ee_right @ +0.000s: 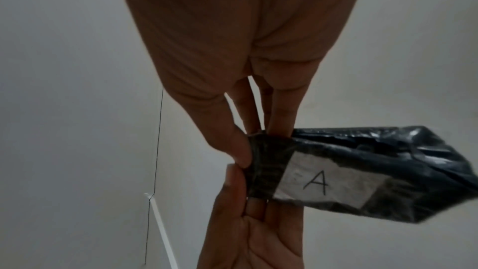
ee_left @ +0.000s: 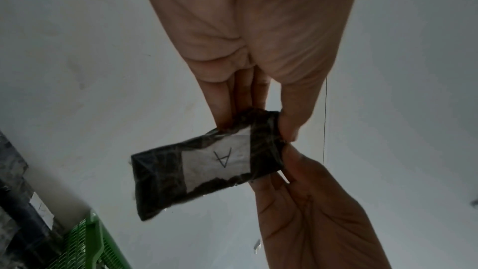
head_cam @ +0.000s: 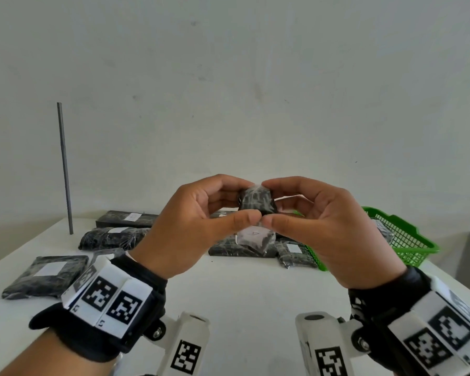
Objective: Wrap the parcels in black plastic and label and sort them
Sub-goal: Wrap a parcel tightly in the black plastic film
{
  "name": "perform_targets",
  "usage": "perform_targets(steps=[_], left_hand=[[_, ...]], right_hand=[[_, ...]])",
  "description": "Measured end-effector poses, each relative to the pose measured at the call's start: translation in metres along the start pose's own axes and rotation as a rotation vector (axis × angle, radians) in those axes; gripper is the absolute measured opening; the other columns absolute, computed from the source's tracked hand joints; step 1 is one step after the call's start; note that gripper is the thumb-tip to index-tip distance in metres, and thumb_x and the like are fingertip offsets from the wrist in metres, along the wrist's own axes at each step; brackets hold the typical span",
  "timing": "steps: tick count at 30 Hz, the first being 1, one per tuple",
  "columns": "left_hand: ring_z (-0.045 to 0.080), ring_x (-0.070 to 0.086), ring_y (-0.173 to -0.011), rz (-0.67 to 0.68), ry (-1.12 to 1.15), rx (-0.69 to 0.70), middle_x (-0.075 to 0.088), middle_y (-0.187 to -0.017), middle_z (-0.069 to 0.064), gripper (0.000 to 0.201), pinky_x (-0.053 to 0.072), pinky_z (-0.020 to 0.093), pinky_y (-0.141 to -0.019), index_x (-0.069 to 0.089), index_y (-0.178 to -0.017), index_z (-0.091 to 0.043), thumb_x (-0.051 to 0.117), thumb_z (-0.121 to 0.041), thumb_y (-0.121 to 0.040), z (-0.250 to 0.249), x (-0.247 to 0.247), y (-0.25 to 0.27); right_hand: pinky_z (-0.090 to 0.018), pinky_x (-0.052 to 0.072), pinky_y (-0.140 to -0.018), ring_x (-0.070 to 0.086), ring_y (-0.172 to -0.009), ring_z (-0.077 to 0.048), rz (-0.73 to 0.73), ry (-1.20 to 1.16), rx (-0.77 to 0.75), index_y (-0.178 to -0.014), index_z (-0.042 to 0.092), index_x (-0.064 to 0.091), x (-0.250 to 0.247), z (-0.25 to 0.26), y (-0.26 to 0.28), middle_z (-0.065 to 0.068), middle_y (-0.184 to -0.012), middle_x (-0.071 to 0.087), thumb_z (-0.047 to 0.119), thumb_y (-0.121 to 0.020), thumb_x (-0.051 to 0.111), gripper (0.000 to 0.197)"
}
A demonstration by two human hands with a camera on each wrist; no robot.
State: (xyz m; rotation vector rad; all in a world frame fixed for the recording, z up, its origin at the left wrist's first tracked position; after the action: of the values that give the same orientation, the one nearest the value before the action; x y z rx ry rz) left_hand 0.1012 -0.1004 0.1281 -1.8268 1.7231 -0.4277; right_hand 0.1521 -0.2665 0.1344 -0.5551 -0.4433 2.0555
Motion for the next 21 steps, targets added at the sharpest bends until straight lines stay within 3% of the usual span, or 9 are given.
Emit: perform_targets(steps=[4, 7, 9, 13, 17, 21], left_hand=[[0.018, 0.075, -0.105, -0.018, -0.048, 0.044, 0.079, -0.104, 0.004, 0.031, 0.062, 0.030, -0.085, 0.075, -0.107, -0.011, 0.081, -0.018, -0.077, -0.006, 0.000, 0.000], [0.018, 0.076, -0.102, -0.014, -0.073, 0.036, 0.080, -0.102, 0.002, 0.030, 0.062, 0.034, -0.087, 0.076, -0.106, -0.014, 0.080, -0.023, -0.077, -0.007, -0.002, 0.000], [0.018, 0.075, -0.102, -0.008, -0.070, 0.035, 0.080, -0.103, 0.001, 0.032, 0.061, 0.034, -0.090, 0.075, -0.108, -0.014, 0.079, -0.025, -0.078, -0.009, -0.003, 0.000], [0.021, 0.075, -0.103, -0.011, -0.074, 0.035, 0.079, -0.103, 0.004, 0.032, 0.061, 0.037, -0.092, 0.075, -0.107, -0.011, 0.078, -0.025, -0.078, -0.010, -0.003, -0.001], [0.020, 0.074, -0.104, -0.017, -0.027, 0.015, 0.079, -0.105, 0.004, 0.032, 0.060, 0.032, -0.090, 0.073, -0.109, -0.011, 0.077, -0.022, -0.080, -0.003, -0.003, -0.001], [0.020, 0.074, -0.106, -0.040, -0.005, 0.030, 0.079, -0.103, 0.005, 0.028, 0.061, 0.032, -0.088, 0.073, -0.105, -0.010, 0.078, -0.018, -0.078, -0.001, -0.003, 0.001]], right_hand=[[-0.052, 0.063, -0.089, 0.080, -0.089, -0.028, -0.036, 0.025, -0.009, -0.105, 0.015, 0.077, -0.001, 0.001, 0.002, -0.013, -0.097, 0.080, -0.007, -0.084, 0.081, 0.031], [-0.056, 0.063, -0.087, 0.079, -0.085, -0.029, -0.041, 0.112, -0.043, -0.103, 0.024, 0.079, 0.000, 0.006, 0.002, -0.007, -0.095, 0.079, 0.008, -0.085, 0.086, 0.026], [-0.053, 0.064, -0.084, 0.076, -0.087, -0.030, -0.042, 0.175, -0.085, -0.103, 0.029, 0.080, 0.001, 0.011, 0.002, -0.001, -0.095, 0.078, 0.020, -0.083, 0.088, 0.024], [-0.031, 0.061, -0.077, 0.074, -0.085, -0.018, -0.052, 0.217, -0.165, -0.099, 0.023, 0.079, 0.002, 0.018, 0.003, 0.004, -0.091, 0.079, 0.009, -0.084, 0.085, 0.021], [-0.028, 0.058, -0.076, 0.067, -0.089, -0.011, -0.057, 0.320, -0.175, -0.099, 0.036, 0.077, 0.004, 0.021, 0.004, 0.012, -0.096, 0.075, 0.024, -0.084, 0.082, 0.019], [-0.027, 0.055, -0.082, 0.066, -0.097, -0.013, -0.067, 0.397, -0.243, -0.100, 0.038, 0.076, 0.006, 0.023, 0.006, 0.013, -0.098, 0.074, 0.031, -0.087, 0.082, 0.016]])
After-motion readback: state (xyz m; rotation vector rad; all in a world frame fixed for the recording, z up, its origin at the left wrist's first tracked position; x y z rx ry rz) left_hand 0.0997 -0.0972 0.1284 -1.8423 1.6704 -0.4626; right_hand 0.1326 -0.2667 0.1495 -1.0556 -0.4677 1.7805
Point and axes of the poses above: each hand's wrist, its own y-axis away from the middle knuckle, its own x-axis out of the palm, z = x × y, the point moved 8 cm from there along -y, towards the middle knuckle
